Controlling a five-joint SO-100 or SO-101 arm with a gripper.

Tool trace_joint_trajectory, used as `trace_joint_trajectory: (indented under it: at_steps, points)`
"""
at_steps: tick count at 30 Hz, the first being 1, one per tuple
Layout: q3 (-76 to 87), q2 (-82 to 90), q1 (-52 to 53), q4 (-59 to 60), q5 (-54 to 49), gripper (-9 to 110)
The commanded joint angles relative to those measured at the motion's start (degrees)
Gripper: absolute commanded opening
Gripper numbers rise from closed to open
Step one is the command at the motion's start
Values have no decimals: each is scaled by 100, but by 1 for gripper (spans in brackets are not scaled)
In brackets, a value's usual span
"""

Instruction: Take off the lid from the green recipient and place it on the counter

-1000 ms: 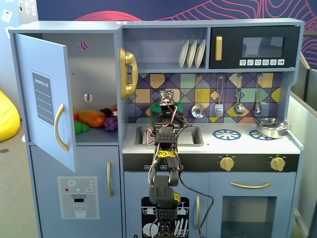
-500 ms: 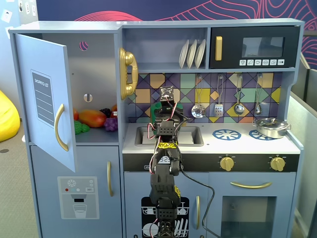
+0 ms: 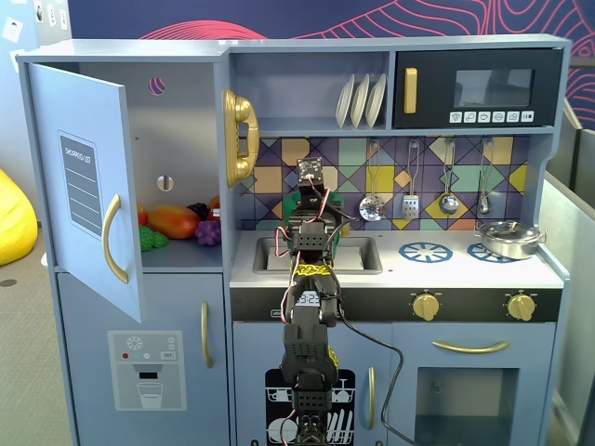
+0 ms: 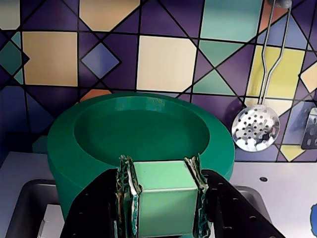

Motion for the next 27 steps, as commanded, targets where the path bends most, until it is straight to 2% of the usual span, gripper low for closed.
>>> trace_joint_trajectory:
  at_steps: [1,10,20,27]
  points:
    - [-431,62,-123,-44,18,0]
    - [-1239,193,272,114,-44,0]
    - [-1327,352,1907,220,-97,0]
    - [-264,396,2373,-782,-123,0]
